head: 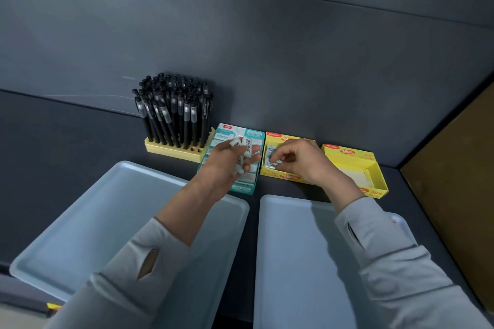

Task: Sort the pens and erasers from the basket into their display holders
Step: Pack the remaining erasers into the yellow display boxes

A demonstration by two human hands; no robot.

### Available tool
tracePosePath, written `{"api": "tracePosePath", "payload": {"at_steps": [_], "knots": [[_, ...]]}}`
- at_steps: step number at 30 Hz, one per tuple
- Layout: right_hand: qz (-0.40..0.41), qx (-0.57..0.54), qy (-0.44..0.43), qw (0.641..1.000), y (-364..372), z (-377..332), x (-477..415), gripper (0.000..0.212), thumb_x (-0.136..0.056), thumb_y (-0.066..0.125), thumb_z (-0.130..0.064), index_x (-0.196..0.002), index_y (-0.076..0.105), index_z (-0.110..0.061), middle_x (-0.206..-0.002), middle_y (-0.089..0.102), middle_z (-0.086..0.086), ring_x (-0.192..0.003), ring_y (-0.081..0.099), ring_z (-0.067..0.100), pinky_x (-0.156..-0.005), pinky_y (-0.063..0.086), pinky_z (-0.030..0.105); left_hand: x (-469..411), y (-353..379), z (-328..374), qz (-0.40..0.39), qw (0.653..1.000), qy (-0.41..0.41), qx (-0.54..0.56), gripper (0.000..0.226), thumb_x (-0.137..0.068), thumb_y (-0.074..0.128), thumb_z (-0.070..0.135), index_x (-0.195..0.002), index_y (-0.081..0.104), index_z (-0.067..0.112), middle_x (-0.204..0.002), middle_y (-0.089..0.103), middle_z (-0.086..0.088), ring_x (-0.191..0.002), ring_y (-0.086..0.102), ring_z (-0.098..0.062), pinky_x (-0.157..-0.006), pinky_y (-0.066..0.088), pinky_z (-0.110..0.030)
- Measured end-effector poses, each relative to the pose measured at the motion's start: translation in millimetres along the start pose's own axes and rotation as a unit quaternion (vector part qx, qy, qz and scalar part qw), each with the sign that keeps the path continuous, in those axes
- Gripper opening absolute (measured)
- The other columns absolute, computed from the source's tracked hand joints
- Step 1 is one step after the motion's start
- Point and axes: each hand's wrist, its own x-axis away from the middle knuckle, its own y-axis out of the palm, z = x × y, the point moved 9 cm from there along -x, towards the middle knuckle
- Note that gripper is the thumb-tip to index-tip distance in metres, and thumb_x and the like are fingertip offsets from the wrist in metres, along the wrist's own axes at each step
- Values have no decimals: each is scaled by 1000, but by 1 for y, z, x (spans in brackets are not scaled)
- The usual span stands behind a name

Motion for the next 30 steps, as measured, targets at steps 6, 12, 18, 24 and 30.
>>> {"api": "tracePosePath", "payload": {"at_steps": [6,12,18,24,30], "knots": [[1,59,-32,998,-1,-6,2,17,-84,75,-16,-99,78,-23,-99,69,-6,-91,63,15,-82,53,33,2,6,-1,-41,998,35,-31,14,-100,51,11,-110,60,11,-103,74,-6,-87,73,-15,-61,43,-20],[46,-319,85,943,-15,-18,14,19,-95,62,-30,-100,74,-16,-82,71,3,-67,61,10,-58,52,24,4,13,-3,-45,993,48,-97,10,-98,56,15,-105,62,11,-96,74,-3,-83,72,-11,-52,41,-16],[44,-454,104,884,-19,-13,22,8,-87,68,-2,-93,73,-3,-84,72,7,-75,69,15,-75,59,23,3,19,4,-16,988,73,-135,15,-99,54,20,-105,63,10,-94,70,-4,-80,71,-10,-57,42,-19],[50,-438,99,892,-27,8,35,24,-82,71,4,-101,74,-10,-89,74,2,-81,70,17,-73,57,25,3,13,-2,-3,1000,9,-7,26,-104,29,6,-120,50,10,-92,76,-4,-75,72,-13,-50,40,-18],[169,-296,154,927,-52,45,38,21,-82,74,1,-83,74,-20,-79,70,2,-77,65,19,-76,58,30,2,15,-4,-31,998,29,-50,28,-103,39,14,-129,46,6,-99,76,-2,-72,67,-9,-53,41,-18]]}}
